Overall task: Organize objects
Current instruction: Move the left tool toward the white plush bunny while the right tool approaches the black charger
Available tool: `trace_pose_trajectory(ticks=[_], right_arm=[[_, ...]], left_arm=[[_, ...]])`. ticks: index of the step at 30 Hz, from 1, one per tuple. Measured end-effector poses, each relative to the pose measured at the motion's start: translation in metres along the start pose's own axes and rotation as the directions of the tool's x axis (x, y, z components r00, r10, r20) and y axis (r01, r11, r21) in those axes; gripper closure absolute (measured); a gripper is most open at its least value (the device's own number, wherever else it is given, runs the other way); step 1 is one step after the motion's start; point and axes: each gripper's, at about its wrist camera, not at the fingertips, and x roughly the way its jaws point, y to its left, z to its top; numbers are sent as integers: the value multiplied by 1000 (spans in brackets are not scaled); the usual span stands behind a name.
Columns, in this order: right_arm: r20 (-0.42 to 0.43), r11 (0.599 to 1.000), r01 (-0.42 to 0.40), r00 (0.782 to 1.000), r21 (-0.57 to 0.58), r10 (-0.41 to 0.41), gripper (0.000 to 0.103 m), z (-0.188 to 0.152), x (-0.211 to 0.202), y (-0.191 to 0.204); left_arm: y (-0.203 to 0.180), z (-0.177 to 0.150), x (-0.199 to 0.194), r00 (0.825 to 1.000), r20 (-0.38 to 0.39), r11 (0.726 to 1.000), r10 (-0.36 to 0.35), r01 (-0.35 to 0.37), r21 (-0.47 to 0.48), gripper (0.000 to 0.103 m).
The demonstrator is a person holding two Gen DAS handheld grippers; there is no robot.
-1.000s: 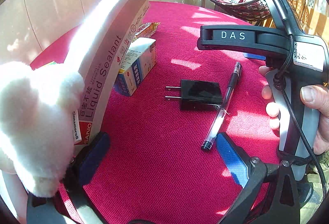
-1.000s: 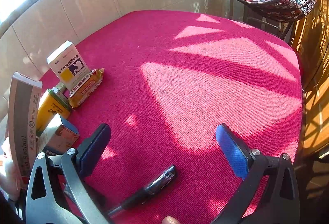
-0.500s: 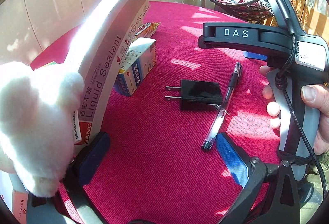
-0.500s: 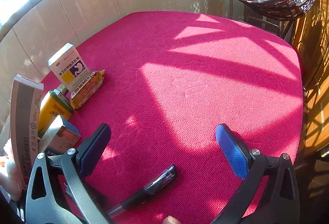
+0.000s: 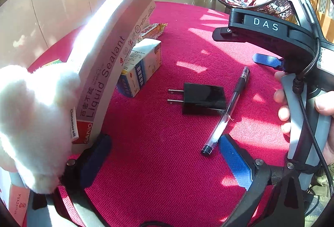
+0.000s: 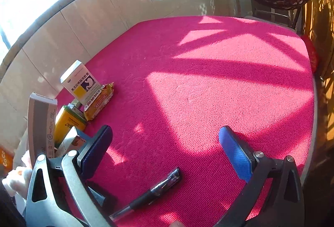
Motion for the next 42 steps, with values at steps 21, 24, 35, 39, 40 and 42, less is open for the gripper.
trace_pose_trajectory(ticks=[21,24,35,39,40,42], right_arm=[[143,849,-406,869,-338,473,0,46,-96,23],[104,820,-435,858,-371,502,0,38,-99,30],[-94,784,-475,872,-401,480,0,20,-67,40],[-103,766,-439,889,-469,446,0,10,-57,43],[-118,760,-437,892,-481,437,0,7,-54,44],[-169,745,-436,896,-505,410,0,3,-43,48]], left_arm=[[80,-17,-164,891,382,918,244,-85,-388,0],[87,-25,-166,887,358,889,290,-112,-444,0],[81,-28,-116,898,133,840,420,-329,-431,0],[82,-29,-111,891,97,830,444,-368,-419,0],[83,-29,-110,891,87,827,445,-372,-421,0],[85,-29,-108,896,64,824,440,-374,-426,0]])
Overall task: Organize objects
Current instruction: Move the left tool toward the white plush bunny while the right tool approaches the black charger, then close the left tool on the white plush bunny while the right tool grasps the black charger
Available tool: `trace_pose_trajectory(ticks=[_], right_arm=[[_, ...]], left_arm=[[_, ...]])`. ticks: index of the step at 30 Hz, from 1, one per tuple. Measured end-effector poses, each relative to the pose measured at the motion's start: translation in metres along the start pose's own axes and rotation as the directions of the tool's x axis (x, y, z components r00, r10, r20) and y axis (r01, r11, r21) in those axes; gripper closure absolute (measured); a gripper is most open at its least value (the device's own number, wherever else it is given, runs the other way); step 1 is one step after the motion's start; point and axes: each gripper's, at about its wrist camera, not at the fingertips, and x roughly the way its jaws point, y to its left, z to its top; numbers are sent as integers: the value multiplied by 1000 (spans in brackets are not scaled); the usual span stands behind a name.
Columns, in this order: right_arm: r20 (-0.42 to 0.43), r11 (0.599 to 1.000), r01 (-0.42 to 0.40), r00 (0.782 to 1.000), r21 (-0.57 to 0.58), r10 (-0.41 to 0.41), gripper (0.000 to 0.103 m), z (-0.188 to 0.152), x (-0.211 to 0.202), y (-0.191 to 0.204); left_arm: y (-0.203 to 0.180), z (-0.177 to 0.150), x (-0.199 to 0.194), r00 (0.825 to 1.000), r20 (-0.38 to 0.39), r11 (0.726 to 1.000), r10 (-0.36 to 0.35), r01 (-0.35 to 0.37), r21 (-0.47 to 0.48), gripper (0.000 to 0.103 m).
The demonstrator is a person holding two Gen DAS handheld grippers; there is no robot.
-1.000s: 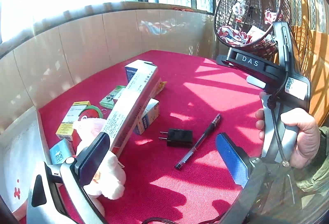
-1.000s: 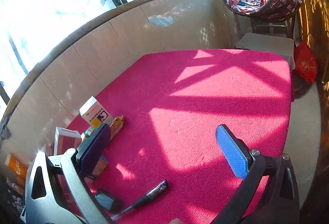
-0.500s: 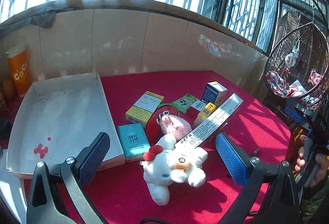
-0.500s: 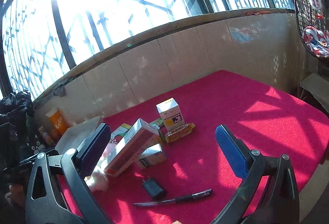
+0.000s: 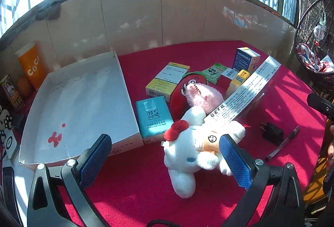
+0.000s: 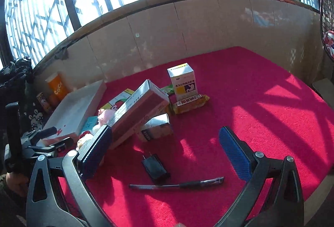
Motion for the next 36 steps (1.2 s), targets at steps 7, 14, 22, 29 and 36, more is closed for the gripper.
trace_pose_trajectory(ticks=[7,14,22,29,36], right_arm=[[-120,996,3,993,-84,-13,0,-13,30,6],[-179,982,-65,983,-177,33,0,-20,52,18],[-254,972,-110,966,-206,56,8,-31,79,23],[-300,964,-127,953,-233,53,29,-41,94,28],[-286,954,-89,958,-288,3,60,-44,93,28]], left_arm=[[5,-6,9,991,-23,991,-131,131,-4,0],[0,-9,18,976,-22,971,-218,219,95,2],[-33,-10,29,967,-61,949,-248,255,183,2],[-57,-27,44,946,-158,928,-284,313,202,10],[-56,-30,39,910,-170,905,-378,402,140,48]])
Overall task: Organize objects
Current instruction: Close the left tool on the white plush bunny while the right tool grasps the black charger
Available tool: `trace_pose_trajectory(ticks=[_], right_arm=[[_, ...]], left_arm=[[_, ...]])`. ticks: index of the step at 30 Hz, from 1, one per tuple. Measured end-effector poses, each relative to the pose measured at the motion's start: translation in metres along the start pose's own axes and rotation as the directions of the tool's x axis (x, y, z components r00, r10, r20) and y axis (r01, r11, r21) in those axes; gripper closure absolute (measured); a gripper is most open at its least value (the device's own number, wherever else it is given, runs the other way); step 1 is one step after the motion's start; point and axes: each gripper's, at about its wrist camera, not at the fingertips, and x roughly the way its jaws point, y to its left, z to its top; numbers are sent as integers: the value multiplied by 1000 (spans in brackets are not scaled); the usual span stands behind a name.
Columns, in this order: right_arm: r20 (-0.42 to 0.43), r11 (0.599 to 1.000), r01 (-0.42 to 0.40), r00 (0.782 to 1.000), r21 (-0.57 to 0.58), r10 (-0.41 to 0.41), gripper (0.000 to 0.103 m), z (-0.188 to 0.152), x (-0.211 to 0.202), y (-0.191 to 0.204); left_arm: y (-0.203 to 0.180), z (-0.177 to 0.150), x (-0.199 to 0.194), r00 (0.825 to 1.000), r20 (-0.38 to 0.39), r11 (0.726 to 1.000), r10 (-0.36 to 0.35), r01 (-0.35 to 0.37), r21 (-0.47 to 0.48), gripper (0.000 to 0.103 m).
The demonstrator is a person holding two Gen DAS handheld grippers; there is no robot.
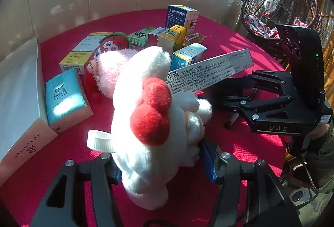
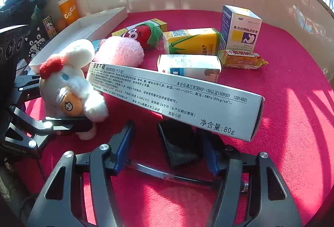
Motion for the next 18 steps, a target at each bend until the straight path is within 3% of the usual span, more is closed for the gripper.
trace_pose_trajectory(ticks=[2,8,18], right_arm=[[-3,1000,9,1000,-1,-9,73,0,-2,-1],[26,1000,-7,1000,14,7,73,-3,-15,-1],[166,999,-47,985,9,45,73,10,-62,15]], left_arm=[[0,-1,-4,1000,14,1000,-3,3,-7,52],[8,0,-23,998,67,998,-3,7,-56,54],[8,10,-56,984,176,997,8,5,-73,54]])
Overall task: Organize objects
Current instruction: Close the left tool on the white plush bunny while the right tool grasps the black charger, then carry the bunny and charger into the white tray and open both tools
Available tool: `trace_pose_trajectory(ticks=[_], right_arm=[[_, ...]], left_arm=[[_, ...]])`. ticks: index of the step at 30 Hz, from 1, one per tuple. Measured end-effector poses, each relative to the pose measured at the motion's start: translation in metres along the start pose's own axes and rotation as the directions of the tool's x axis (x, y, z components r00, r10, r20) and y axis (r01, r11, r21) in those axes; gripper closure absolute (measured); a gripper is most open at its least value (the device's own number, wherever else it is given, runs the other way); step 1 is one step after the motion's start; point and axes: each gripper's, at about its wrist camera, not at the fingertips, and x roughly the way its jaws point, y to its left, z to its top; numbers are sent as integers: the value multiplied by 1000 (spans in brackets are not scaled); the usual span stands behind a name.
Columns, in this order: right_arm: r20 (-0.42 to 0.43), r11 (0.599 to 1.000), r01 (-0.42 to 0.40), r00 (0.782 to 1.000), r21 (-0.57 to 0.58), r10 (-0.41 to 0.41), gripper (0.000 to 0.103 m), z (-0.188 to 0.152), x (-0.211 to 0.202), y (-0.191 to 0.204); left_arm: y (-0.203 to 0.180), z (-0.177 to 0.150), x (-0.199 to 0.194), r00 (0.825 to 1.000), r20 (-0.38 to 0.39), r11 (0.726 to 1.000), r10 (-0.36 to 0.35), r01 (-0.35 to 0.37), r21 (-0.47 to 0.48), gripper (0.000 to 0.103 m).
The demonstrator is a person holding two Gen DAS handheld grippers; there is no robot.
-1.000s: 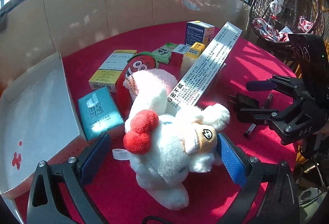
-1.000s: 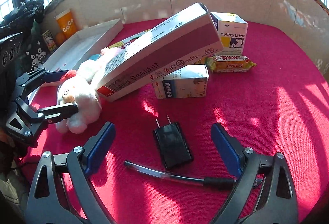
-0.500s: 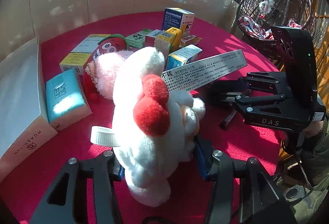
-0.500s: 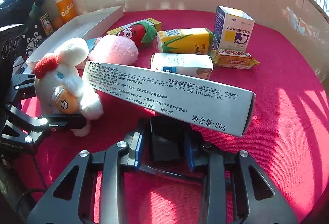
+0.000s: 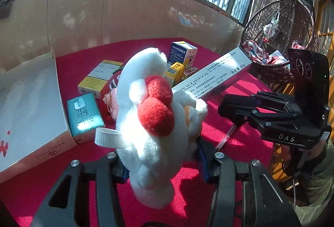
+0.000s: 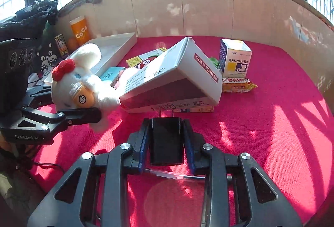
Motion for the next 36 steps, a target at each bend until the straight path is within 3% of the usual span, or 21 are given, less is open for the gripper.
trace_pose_trajectory(ticks=[10,19,36], right_arm=[[180,999,-6,984,41,-1,73,23,-41,15],[268,995,11,963,96,-37,73,35,-69,11],[286,997,-42,958,58,24,73,63,-70,45]], left_arm=[[8,7,-37,991,129,999,36,-31,-40,54],[6,13,-62,975,219,998,47,-35,-57,54],[45,2,-81,960,242,980,141,-100,-174,54]])
